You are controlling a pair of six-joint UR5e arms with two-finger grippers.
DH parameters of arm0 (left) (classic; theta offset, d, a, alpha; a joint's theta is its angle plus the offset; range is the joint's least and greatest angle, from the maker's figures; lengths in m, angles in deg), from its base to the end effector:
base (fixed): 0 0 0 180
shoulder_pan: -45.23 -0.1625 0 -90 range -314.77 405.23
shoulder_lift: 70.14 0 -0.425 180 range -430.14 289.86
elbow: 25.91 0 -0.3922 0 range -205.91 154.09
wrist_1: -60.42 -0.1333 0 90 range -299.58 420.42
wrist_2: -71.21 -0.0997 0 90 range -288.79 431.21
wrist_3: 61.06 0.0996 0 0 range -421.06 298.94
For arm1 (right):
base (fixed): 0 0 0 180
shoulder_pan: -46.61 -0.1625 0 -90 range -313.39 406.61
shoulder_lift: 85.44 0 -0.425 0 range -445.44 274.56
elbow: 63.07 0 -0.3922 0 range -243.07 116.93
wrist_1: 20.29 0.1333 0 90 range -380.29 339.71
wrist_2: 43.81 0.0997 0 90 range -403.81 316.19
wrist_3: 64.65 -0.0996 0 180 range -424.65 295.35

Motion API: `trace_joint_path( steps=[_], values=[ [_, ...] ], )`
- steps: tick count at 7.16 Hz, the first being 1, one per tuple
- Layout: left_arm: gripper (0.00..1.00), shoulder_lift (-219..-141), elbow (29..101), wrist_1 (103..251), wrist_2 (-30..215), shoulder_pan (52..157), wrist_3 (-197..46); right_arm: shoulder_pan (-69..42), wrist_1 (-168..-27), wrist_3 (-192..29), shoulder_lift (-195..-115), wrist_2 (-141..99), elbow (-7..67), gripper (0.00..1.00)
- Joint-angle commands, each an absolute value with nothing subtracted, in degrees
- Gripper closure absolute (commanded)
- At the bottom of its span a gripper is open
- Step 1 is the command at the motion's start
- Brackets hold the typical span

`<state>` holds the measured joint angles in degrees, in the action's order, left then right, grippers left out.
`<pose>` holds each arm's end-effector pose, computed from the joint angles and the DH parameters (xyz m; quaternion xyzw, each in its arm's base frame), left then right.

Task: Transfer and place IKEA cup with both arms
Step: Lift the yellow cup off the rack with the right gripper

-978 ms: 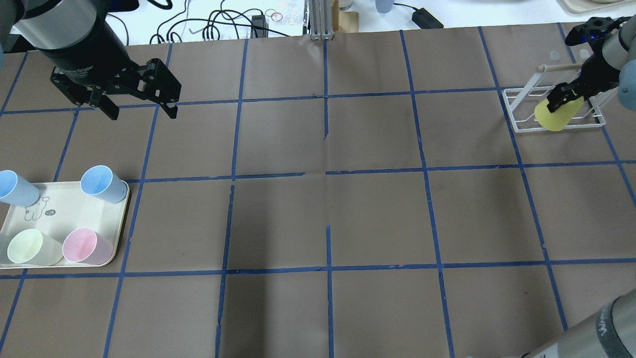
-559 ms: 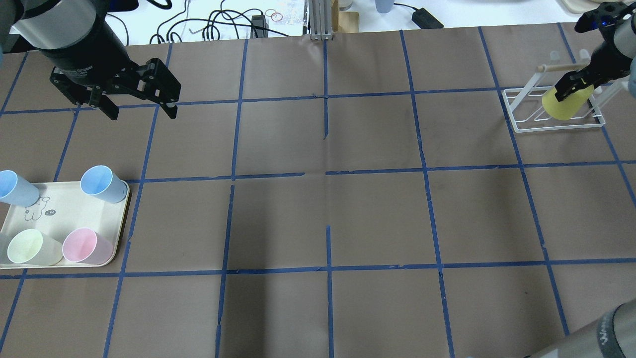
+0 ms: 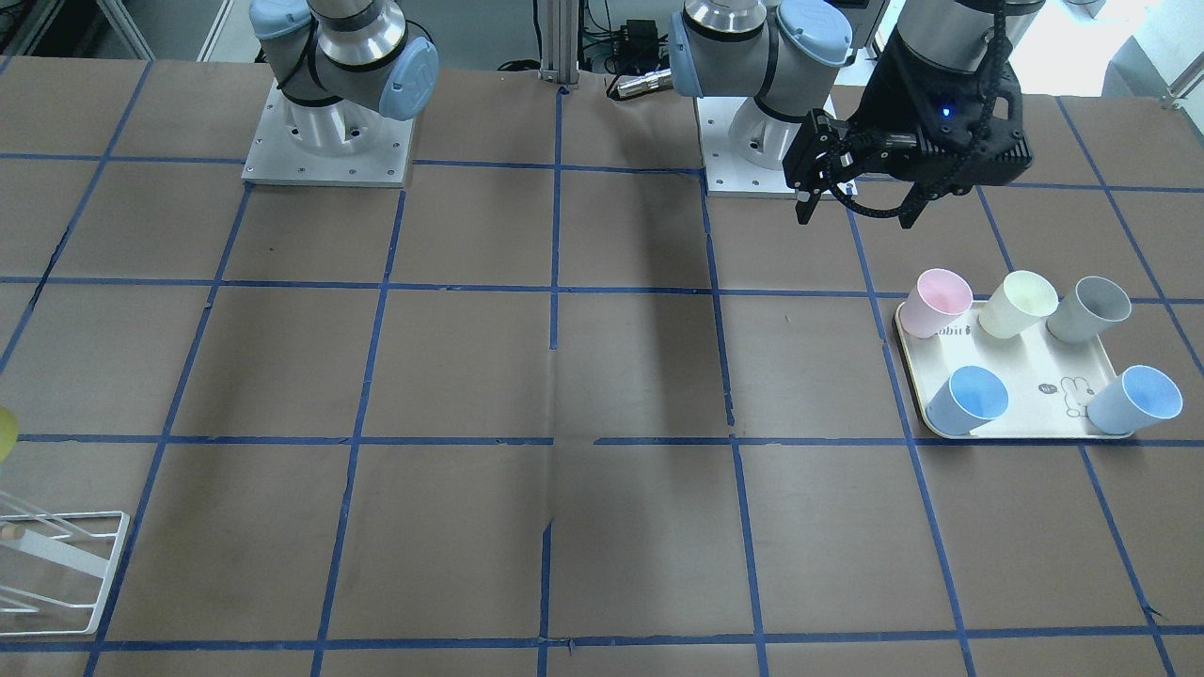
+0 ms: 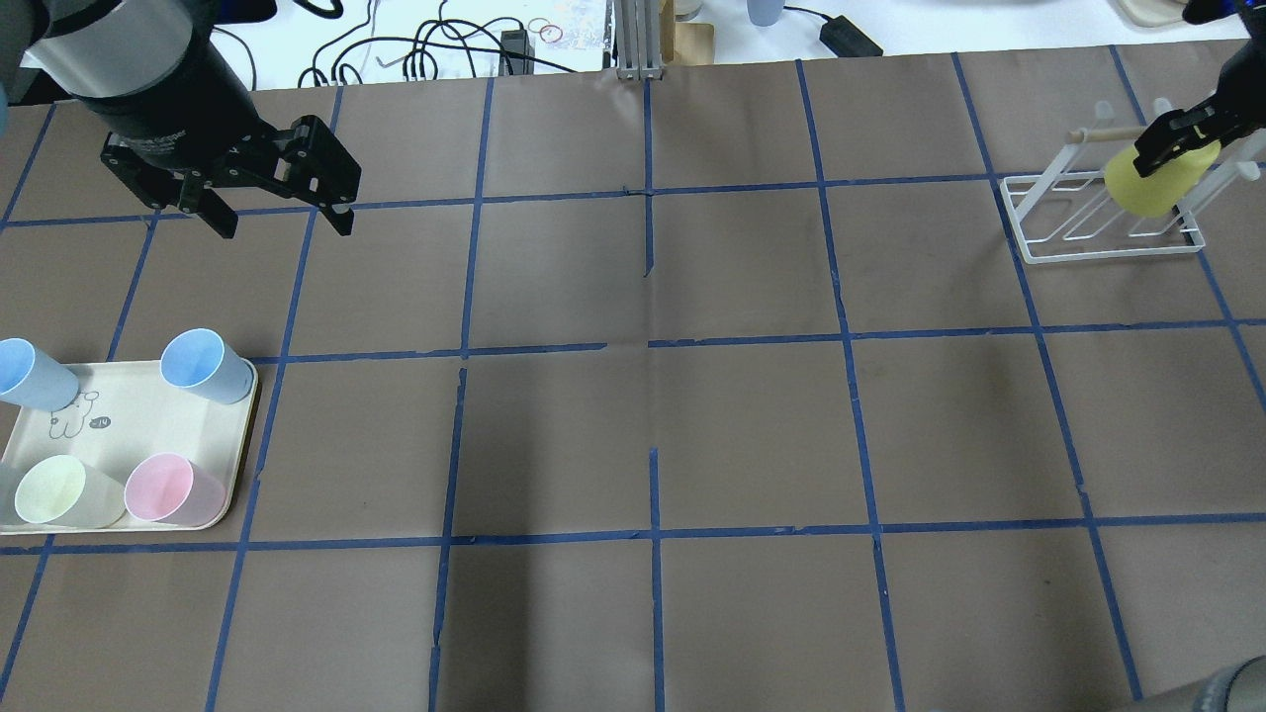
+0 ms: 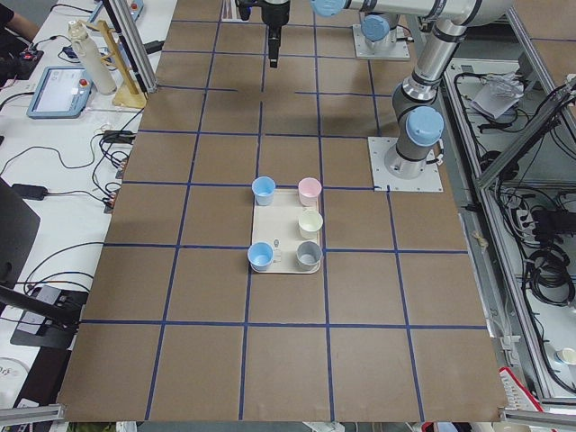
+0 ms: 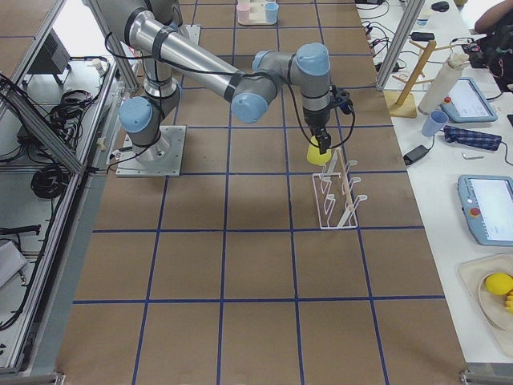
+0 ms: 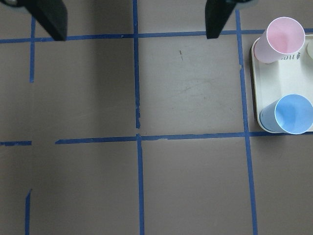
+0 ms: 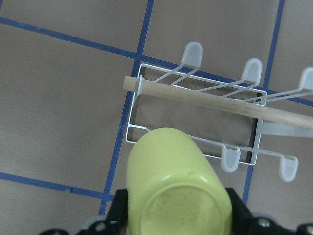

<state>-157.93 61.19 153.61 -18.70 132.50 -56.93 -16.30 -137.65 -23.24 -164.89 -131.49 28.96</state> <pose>-0.1106 -0.4830 0.5259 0.0122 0.9998 -0.0168 0.0002 -0.1429 -0.5810 0.4241 0.1262 -0.9834 0.1176 0.0558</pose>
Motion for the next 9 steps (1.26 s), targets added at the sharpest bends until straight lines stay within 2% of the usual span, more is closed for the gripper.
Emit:
trace_joint_path(
  steps=[1,5,6,7,9],
  values=[
    [0.0,-157.9,61.1,153.6,-18.7,132.5,-56.9,-20.6,-131.3,-23.9,-170.3,-129.3,28.6,1.0],
    [0.0,-157.8,61.5,154.1,-11.6,131.3,-56.7,-39.7,-127.7,-52.2,-170.5,-126.7,28.6,1.0],
    [0.0,-157.7,61.7,155.4,-5.2,127.3,-54.7,-42.6,-127.4,-57.6,-170.8,-125.6,28.6,1.0],
    [0.0,-157.4,62.8,161.3,3.5,121.8,-48.5,-43.1,-123.8,-59.4,-171.6,-118.2,28.5,1.0],
    [0.0,-156.3,66.8,163.1,14.2,113.7,-45.9,-42.7,-116.8,-63.6,-174.5,-99.1,28.5,1.0]
  ],
)
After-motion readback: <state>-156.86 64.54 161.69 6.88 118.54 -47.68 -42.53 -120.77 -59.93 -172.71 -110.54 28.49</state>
